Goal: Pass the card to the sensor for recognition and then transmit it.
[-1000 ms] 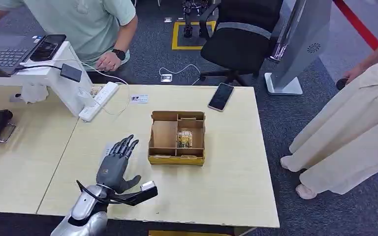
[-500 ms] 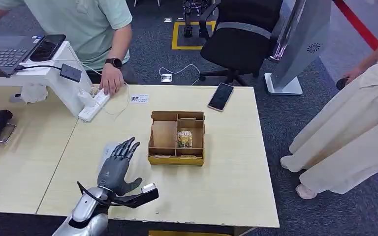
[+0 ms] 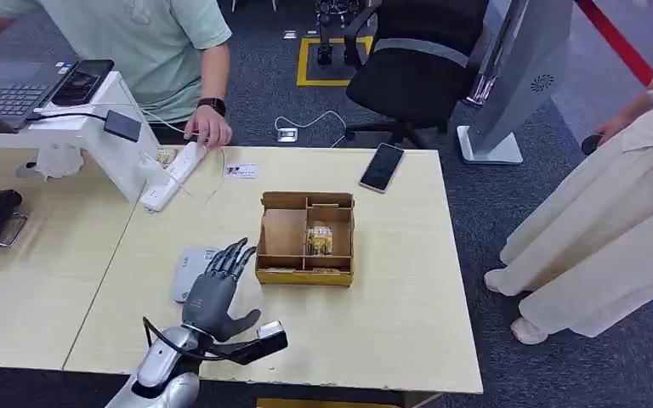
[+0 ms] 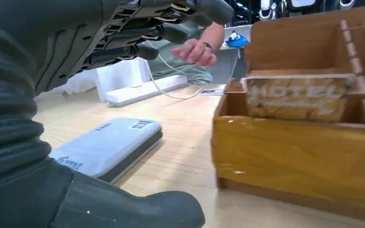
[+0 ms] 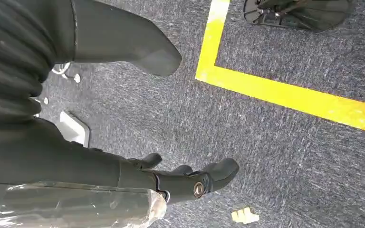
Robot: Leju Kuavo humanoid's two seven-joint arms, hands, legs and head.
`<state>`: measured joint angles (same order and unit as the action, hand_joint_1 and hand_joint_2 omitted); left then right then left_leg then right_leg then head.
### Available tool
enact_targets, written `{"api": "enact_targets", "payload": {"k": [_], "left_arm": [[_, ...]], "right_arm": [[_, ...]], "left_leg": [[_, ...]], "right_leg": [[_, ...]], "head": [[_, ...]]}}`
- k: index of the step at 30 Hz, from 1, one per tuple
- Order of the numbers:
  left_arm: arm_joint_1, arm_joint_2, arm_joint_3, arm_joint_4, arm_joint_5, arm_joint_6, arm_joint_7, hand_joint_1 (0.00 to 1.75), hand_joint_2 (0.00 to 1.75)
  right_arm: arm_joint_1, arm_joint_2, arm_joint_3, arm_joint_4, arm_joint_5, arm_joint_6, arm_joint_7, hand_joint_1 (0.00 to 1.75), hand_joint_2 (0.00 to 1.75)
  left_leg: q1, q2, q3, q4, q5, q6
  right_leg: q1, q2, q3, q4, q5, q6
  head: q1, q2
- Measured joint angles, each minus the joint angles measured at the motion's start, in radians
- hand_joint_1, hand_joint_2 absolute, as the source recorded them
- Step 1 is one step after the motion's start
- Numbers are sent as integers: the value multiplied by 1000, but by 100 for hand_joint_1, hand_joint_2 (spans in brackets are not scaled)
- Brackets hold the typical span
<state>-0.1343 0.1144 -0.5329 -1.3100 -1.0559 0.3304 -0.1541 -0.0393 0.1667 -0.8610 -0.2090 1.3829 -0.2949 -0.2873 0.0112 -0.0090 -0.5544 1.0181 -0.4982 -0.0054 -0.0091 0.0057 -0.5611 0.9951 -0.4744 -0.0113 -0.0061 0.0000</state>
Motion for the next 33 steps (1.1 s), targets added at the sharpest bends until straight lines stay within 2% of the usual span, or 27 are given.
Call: {"api": "enact_targets", "payload": {"k": [5,15,33], "left_arm": [[-6,-22,-29,0,6,18,-11,0,175],[-73,-62,-91,49,-34,38,3,0,175],[-149,-101,-103,183,-57,56,21,0,175]], "right_arm": [[-1,0,0,0,1,-2,4,0,175],[-12,0,0,0,16,1,6,0,175],[-15,0,4,0,19,4,15,0,175]], "left_leg": [[0,0,0,0,0,0],[0,0,0,0,0,0],[0,0,0,0,0,0]], "right_leg": [[0,0,0,0,0,0],[0,0,0,0,0,0],[0,0,-1,0,0,0]], "head": [[0,0],[0,0],[0,0]]}}
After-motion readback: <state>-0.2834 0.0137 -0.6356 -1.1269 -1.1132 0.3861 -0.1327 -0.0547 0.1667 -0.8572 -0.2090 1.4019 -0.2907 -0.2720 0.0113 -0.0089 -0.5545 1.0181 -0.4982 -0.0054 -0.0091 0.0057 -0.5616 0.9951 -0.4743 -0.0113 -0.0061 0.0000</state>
